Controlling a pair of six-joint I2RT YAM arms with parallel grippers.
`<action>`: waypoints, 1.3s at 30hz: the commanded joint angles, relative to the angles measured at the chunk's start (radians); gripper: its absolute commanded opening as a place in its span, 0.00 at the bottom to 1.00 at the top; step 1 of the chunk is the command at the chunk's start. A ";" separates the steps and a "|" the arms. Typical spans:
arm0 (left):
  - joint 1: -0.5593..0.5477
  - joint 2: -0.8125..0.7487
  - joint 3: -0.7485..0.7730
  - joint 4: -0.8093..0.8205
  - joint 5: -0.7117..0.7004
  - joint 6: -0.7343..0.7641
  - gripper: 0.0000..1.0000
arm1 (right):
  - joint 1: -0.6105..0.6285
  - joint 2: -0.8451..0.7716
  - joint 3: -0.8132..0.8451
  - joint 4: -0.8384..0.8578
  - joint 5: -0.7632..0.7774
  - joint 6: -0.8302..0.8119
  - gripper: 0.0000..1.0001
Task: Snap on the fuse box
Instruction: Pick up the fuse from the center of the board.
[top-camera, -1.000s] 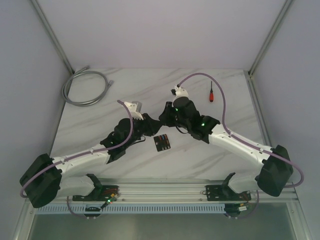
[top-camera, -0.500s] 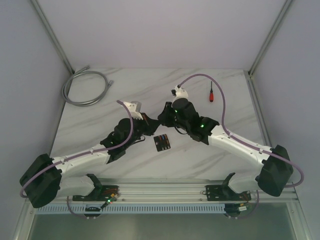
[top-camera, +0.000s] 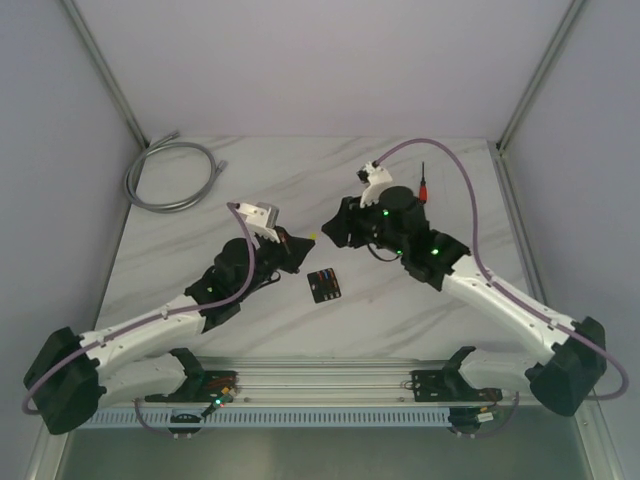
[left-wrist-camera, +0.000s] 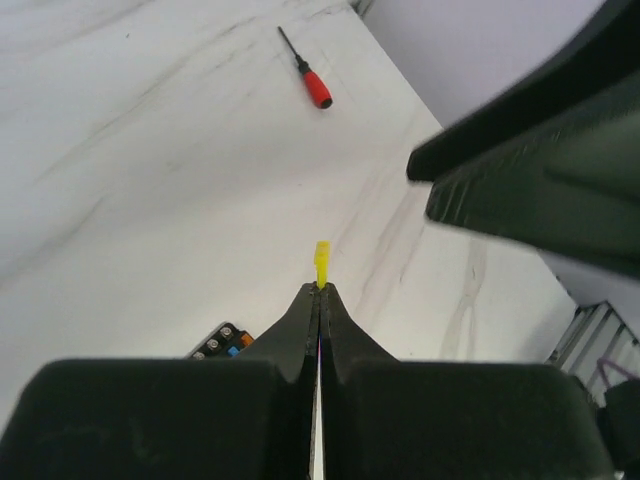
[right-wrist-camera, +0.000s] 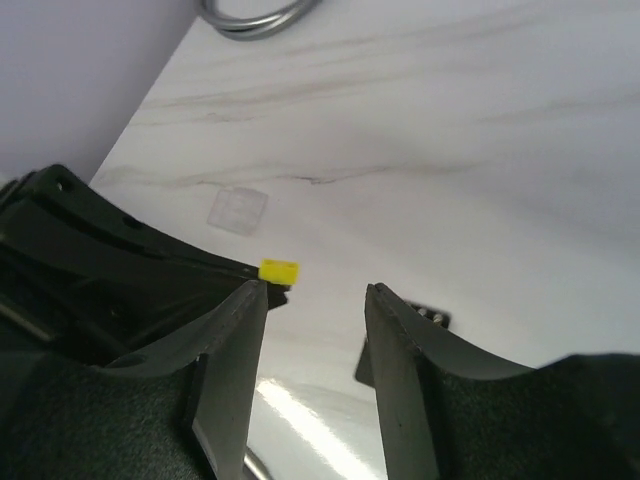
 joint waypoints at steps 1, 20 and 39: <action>0.008 -0.074 0.039 -0.067 0.143 0.168 0.00 | -0.088 -0.076 -0.008 0.028 -0.323 -0.242 0.50; 0.006 -0.110 0.132 -0.124 0.538 0.244 0.00 | -0.158 -0.116 0.048 -0.100 -0.796 -0.552 0.42; 0.006 -0.115 0.124 -0.099 0.585 0.228 0.00 | -0.204 -0.119 0.040 -0.119 -0.941 -0.574 0.28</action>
